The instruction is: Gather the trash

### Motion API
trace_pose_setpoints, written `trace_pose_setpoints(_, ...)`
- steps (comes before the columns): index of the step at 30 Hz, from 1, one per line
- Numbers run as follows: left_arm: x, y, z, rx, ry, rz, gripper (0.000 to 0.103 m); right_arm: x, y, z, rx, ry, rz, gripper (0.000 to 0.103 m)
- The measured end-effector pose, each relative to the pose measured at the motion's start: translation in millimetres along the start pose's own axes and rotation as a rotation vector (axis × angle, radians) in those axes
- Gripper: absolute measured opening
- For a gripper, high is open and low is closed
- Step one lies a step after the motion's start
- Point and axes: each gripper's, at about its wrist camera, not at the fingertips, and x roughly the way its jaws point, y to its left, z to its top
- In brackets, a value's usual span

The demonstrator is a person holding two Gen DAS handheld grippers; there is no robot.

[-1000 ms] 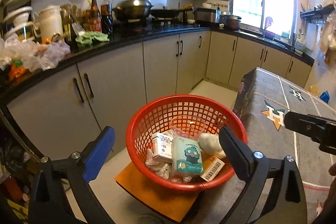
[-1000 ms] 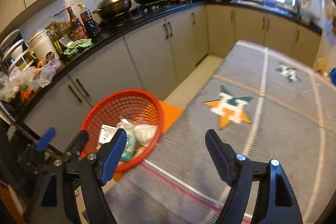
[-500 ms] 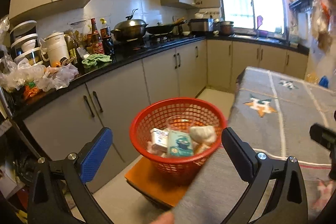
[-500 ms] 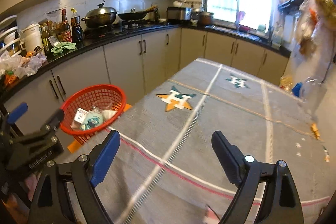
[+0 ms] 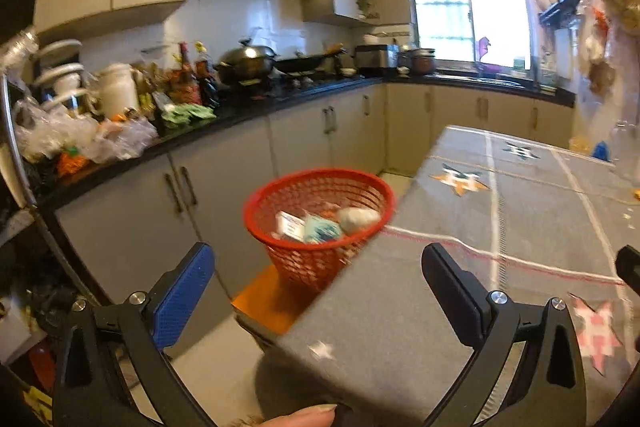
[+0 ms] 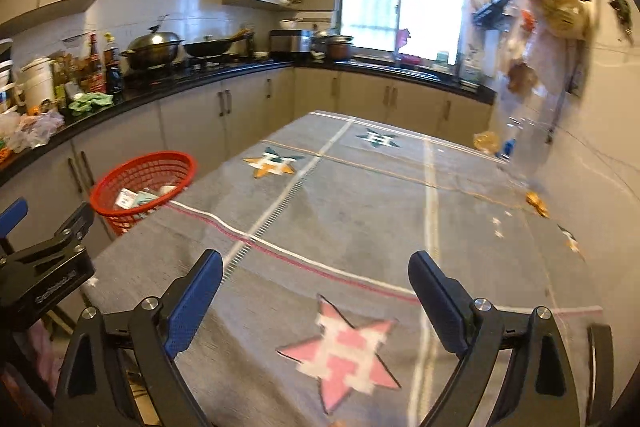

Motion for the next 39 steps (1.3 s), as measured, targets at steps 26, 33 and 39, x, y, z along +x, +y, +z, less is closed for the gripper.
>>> trace_pose_setpoints(26,-12,-41,-26,0.092,0.038,-0.116,0.103,-15,-35,-38,0.079,0.045,-0.100,0.099)
trace_pose_setpoints(33,-14,-43,-27,0.094,0.038,-0.115,0.103,-13,-34,-37,0.073,0.052,-0.100,0.099)
trace_pose_setpoints(39,-13,-42,-26,0.086,0.050,-0.116,0.103,-12,-32,-36,0.067,0.058,-0.100,0.099)
